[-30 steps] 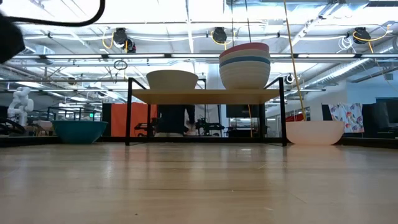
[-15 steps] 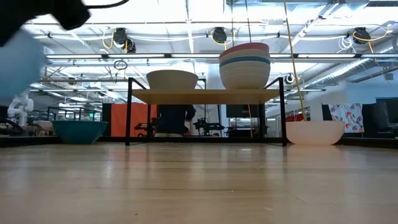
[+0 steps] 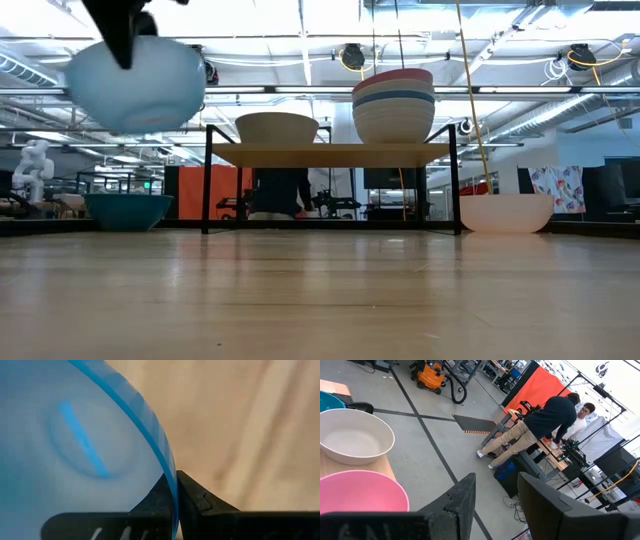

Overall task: Place and stack bowls onto a shelf
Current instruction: Stack the light blue bowl on top of the gray bowl on the shelf

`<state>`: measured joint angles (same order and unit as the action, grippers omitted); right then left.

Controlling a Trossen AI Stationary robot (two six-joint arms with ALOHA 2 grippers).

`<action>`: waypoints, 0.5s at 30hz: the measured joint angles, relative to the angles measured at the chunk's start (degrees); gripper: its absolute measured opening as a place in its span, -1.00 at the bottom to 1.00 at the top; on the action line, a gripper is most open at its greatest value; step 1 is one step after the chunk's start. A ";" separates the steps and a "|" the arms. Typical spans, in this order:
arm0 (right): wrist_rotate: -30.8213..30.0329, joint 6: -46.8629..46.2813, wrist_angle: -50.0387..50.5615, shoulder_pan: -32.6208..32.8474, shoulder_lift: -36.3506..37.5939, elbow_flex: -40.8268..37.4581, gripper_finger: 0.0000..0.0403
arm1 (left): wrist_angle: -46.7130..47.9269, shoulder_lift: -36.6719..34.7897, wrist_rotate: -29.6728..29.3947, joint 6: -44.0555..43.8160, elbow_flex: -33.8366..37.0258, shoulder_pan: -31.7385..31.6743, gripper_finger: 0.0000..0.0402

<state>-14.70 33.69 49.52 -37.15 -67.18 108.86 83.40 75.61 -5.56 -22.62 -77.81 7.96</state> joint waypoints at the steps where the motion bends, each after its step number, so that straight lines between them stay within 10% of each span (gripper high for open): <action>1: 0.00 -0.02 0.00 0.02 -0.02 0.00 -0.30 | 1.92 0.00 -2.55 2.90 -1.61 -0.72 -0.97; 15: 0.00 -3.22 0.00 0.02 -0.02 0.00 -0.30 | 0.18 0.61 -20.70 50.01 -16.54 -9.98 -0.95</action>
<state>-14.70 30.47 49.52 -37.12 -67.20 108.86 83.58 76.22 -26.26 27.39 -94.35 -2.02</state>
